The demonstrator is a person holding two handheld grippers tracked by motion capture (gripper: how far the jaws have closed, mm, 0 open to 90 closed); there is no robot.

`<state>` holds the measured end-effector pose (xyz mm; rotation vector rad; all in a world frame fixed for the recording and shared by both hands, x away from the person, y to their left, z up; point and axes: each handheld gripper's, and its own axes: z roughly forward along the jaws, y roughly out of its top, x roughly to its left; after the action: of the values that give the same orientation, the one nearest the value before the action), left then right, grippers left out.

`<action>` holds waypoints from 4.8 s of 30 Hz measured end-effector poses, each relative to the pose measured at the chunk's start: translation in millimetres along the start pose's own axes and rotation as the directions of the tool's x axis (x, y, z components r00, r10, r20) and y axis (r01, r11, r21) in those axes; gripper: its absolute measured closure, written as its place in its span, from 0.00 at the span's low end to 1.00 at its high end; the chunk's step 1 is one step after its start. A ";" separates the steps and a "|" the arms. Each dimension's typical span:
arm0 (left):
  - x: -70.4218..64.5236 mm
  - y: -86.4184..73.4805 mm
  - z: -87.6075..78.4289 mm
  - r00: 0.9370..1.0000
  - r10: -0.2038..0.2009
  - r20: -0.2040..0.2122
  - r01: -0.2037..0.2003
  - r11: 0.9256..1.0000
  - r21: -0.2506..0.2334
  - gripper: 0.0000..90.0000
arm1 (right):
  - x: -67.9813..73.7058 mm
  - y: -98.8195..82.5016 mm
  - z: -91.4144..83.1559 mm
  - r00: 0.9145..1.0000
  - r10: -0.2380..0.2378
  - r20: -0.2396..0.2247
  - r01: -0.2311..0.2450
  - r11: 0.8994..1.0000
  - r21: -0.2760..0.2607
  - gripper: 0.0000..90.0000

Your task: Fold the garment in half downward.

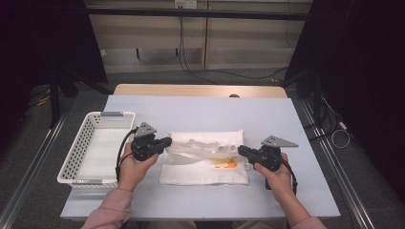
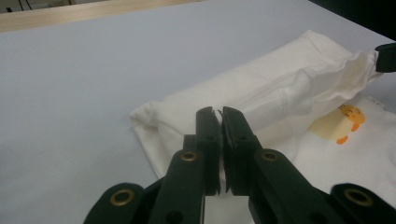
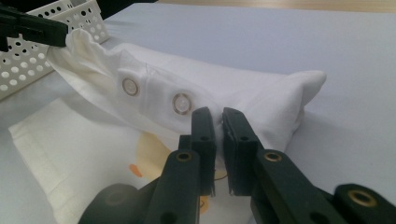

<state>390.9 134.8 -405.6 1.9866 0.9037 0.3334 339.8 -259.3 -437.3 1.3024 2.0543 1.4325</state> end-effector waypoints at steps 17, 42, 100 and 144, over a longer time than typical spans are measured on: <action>-1.4 -2.9 -7.3 1.000 0.010 -0.004 -0.010 1.000 0.006 0.96 | 6.2 -2.6 -5.0 1.000 0.006 -0.022 -0.006 1.000 0.000 0.93; -7.2 -6.5 -11.4 0.999 -0.037 0.000 0.037 0.999 -0.031 0.96 | 10.6 -6.0 -7.4 0.999 -0.002 -0.035 0.002 1.000 -0.008 0.93; -12.3 -27.4 -4.0 0.998 -0.043 0.051 0.040 0.998 0.051 0.95 | 9.0 -13.0 -5.8 0.999 0.003 -0.035 -0.002 1.000 0.020 0.93; -16.3 -26.2 -23.6 0.998 -0.031 0.058 0.029 0.999 0.038 0.96 | 21.3 -16.0 -17.0 0.998 -0.004 -0.065 0.006 1.000 0.021 0.93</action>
<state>354.4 146.6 -412.2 2.0047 0.9076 0.2420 308.8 -253.0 -438.6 1.2739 2.1188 1.4732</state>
